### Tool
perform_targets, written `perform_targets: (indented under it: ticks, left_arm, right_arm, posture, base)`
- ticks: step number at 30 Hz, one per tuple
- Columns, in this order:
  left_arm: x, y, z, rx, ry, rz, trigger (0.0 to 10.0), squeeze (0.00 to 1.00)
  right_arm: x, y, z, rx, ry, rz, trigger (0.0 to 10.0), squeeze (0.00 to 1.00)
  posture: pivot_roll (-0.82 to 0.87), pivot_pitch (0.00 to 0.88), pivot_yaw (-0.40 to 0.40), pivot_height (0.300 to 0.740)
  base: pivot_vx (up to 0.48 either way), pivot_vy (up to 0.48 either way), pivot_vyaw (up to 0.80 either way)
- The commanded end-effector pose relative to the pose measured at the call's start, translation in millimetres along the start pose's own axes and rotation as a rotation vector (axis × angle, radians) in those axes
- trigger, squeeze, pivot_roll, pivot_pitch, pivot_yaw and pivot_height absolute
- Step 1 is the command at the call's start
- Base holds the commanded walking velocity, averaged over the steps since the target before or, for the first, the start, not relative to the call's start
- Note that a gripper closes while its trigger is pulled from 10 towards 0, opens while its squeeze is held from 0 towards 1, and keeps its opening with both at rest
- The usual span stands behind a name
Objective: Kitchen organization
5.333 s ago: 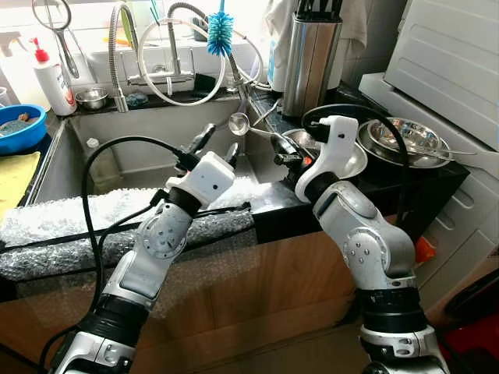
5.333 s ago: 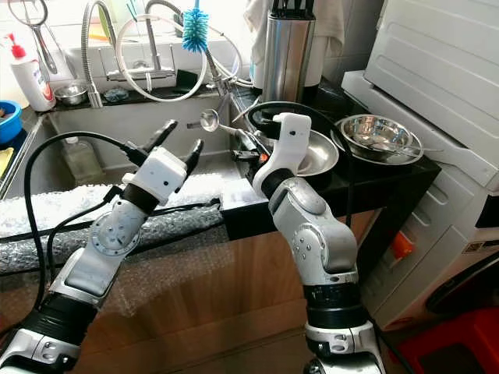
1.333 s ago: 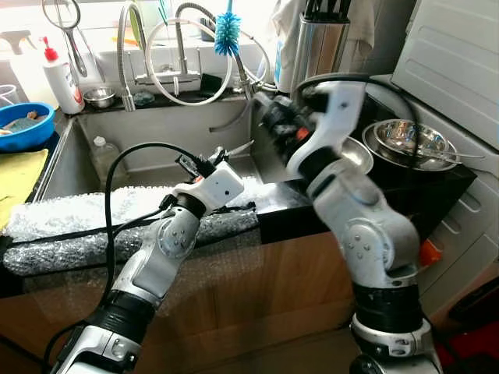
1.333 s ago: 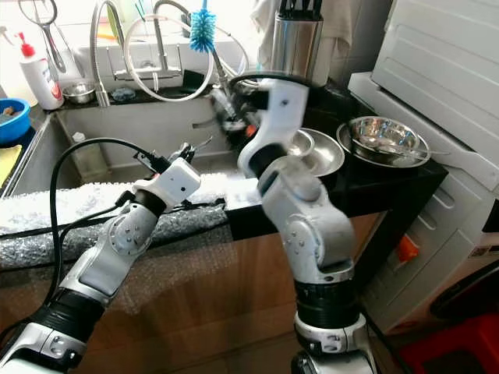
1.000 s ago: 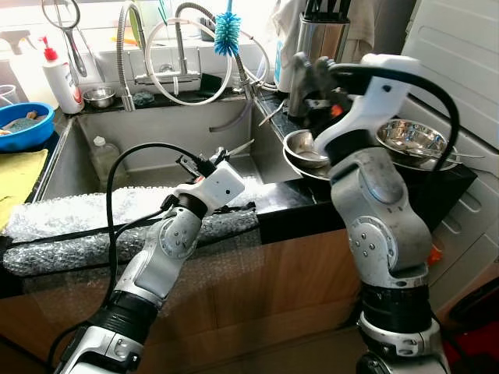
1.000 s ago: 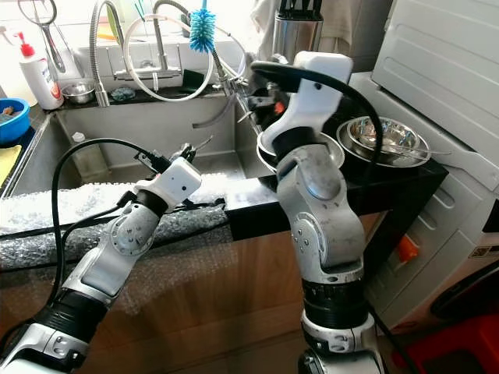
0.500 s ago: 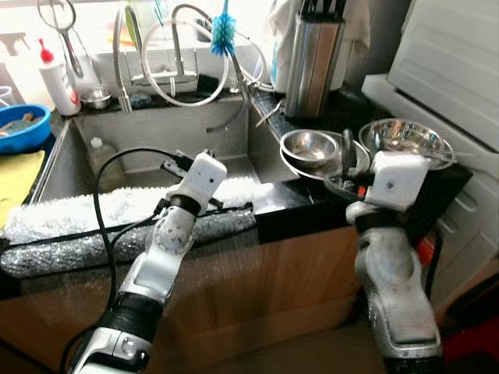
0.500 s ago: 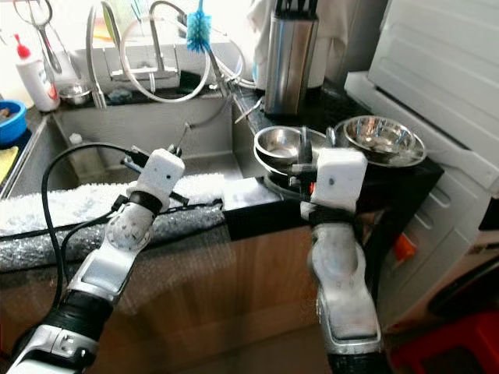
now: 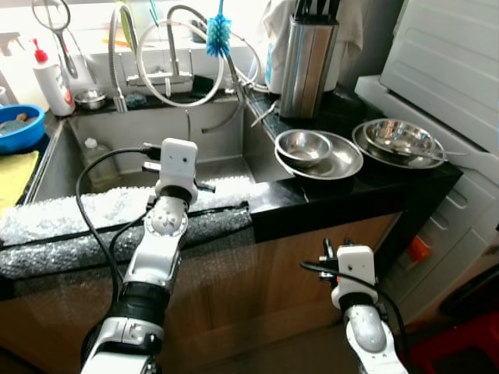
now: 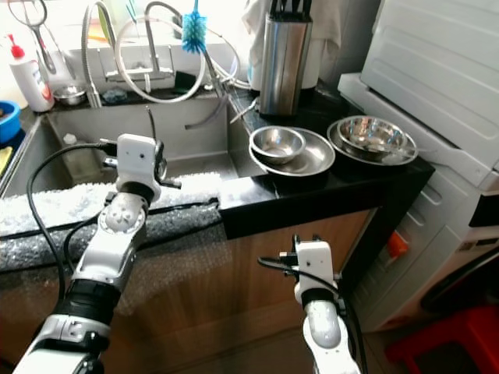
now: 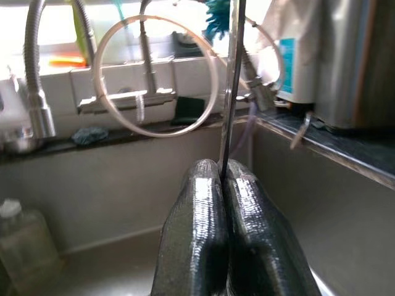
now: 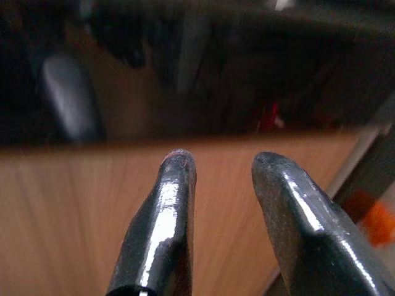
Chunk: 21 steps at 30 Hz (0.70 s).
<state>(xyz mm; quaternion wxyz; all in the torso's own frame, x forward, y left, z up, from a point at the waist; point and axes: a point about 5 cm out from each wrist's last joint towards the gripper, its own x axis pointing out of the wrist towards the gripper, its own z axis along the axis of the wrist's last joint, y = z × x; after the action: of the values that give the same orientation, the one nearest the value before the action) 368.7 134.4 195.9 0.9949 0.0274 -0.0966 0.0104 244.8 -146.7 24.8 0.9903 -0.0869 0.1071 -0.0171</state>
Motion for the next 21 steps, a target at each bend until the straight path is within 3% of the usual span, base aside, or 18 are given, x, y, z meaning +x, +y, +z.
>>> perform_targets:
  ticks: [1, 4, 8, 11, 15, 21]
  left_arm:
    - [5.9, 0.6, 4, -0.039, 0.012, 0.022, 10.0, 0.00]
    - [15.2, -4.3, 0, -0.014, 0.079, 0.016, 10.0, 0.00]
    - [16.9, -8.2, -7, 0.004, 0.126, 0.006, 10.0, 0.00]
    - [16.9, -9.9, -11, 0.006, 0.144, 0.000, 10.0, 0.00]
    - [14.8, -14.8, -26, -0.002, 0.245, -0.017, 10.0, 0.00]
    - [14.8, -14.0, -29, -0.006, 0.265, -0.011, 10.0, 0.00]
  right_arm:
    - [-4.0, 2.7, -15, 0.026, 0.059, 0.003, 10.0, 0.00]
    - [-8.4, 11.5, -36, 0.002, 0.125, 0.047, 10.0, 0.00]
    - [-11.1, 12.7, -45, 0.006, 0.153, 0.044, 10.0, 0.00]
    - [-11.3, 12.6, -47, 0.008, 0.155, 0.043, 10.0, 0.00]
    - [-9.5, 11.6, -52, 0.019, 0.155, 0.040, 10.0, 0.00]
    - [-6.0, 10.5, -54, 0.073, 0.168, 0.016, 10.0, 0.00]
  posture:
    - [-0.11, 0.000, -0.029, 0.740]
    - [-0.11, 0.000, -0.024, 0.740]
    - [-0.12, 0.000, -0.019, 0.740]
    - [-0.12, 0.000, -0.016, 0.740]
    - [-0.12, 0.000, -0.012, 0.740]
    - [-0.12, 0.000, -0.015, 0.740]
  base:
    - [0.000, 0.000, 0.00]
    - [0.000, 0.000, 0.00]
    - [0.000, 0.000, 0.00]
    - [0.000, 0.000, 0.00]
    - [0.000, 0.000, 0.00]
    - [0.000, 0.000, 0.00]
